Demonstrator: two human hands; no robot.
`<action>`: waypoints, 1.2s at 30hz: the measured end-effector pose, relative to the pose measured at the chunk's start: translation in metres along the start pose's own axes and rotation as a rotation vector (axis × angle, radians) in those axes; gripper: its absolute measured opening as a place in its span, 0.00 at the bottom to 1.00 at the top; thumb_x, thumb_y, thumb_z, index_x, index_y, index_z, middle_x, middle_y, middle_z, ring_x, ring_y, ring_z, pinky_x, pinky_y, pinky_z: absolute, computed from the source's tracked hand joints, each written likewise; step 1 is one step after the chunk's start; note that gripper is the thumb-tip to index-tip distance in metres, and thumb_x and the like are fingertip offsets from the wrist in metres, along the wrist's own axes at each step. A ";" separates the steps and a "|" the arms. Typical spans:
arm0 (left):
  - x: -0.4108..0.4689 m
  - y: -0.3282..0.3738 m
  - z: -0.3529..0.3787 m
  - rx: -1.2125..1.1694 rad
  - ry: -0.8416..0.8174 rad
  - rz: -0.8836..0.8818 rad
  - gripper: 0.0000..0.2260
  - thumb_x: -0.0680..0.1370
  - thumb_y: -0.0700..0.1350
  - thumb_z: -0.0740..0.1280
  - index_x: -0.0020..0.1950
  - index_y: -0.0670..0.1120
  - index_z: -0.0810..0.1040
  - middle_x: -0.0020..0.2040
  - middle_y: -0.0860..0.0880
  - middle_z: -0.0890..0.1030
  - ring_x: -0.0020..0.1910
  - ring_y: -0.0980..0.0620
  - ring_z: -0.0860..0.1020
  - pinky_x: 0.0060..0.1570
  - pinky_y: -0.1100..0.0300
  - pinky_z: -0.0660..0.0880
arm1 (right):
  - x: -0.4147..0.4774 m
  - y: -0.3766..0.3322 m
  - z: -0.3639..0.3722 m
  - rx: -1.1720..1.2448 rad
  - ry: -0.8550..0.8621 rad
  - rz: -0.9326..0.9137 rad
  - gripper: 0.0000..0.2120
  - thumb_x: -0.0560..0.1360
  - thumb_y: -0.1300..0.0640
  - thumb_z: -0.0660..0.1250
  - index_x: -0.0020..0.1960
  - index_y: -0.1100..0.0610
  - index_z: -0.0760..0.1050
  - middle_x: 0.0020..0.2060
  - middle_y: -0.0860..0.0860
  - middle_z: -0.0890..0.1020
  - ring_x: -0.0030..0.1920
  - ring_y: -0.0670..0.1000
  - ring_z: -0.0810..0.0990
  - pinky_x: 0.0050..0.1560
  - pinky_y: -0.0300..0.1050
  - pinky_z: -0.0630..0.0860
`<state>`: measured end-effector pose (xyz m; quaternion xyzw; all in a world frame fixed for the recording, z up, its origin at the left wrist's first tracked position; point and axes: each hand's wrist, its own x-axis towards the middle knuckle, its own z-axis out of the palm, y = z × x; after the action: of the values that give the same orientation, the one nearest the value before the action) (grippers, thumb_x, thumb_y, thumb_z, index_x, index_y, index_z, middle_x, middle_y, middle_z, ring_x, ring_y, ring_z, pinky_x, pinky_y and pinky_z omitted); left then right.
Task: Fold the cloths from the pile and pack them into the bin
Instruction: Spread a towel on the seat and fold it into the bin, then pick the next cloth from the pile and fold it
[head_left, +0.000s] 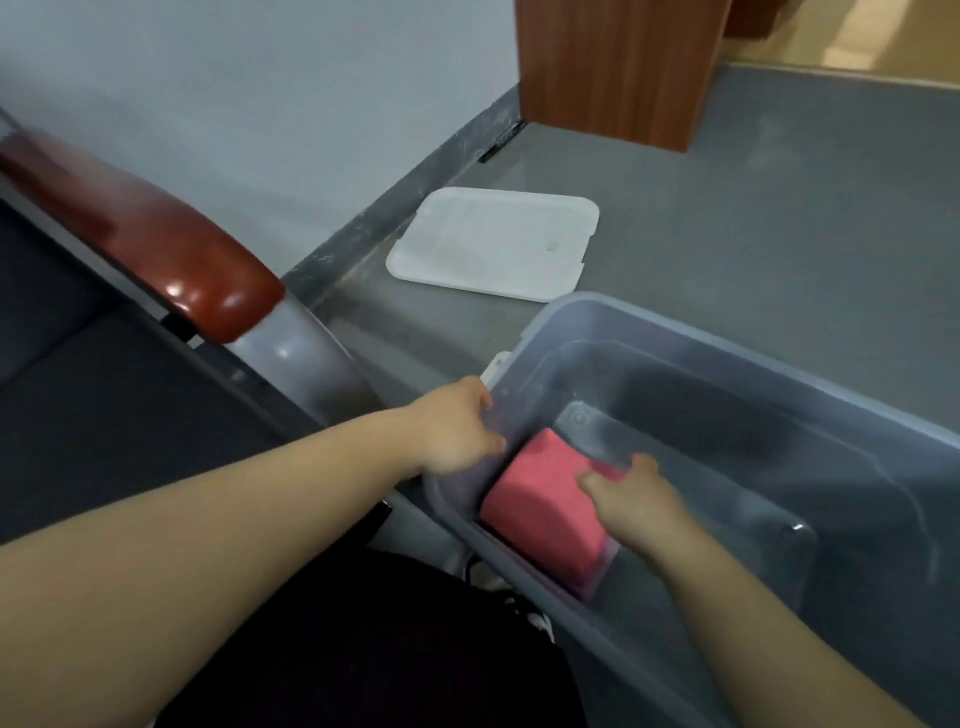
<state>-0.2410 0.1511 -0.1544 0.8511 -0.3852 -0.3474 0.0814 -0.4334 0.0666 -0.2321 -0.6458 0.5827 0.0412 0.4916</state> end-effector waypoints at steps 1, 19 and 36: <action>-0.007 -0.003 -0.004 -0.058 -0.001 -0.003 0.25 0.74 0.52 0.74 0.67 0.48 0.71 0.60 0.48 0.80 0.57 0.45 0.80 0.59 0.51 0.77 | 0.000 -0.007 -0.001 -0.050 -0.008 -0.056 0.34 0.79 0.45 0.68 0.78 0.62 0.62 0.73 0.60 0.75 0.71 0.61 0.74 0.65 0.49 0.70; -0.318 -0.194 -0.089 -0.381 0.923 -0.171 0.15 0.77 0.49 0.73 0.57 0.62 0.72 0.52 0.60 0.81 0.47 0.63 0.80 0.45 0.62 0.75 | -0.234 -0.232 0.111 -0.328 -0.412 -1.236 0.12 0.77 0.43 0.72 0.60 0.39 0.76 0.50 0.36 0.76 0.48 0.37 0.77 0.48 0.36 0.75; -0.607 -0.418 -0.044 -0.409 1.354 -0.854 0.12 0.76 0.48 0.73 0.58 0.52 0.77 0.58 0.55 0.80 0.48 0.51 0.78 0.42 0.58 0.70 | -0.491 -0.283 0.416 -0.647 -0.767 -1.560 0.05 0.77 0.51 0.70 0.53 0.46 0.80 0.50 0.42 0.81 0.52 0.46 0.80 0.54 0.44 0.78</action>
<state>-0.2422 0.8664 0.0289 0.9177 0.1747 0.1765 0.3100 -0.1480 0.6542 0.0276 -0.9031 -0.2590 0.0700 0.3353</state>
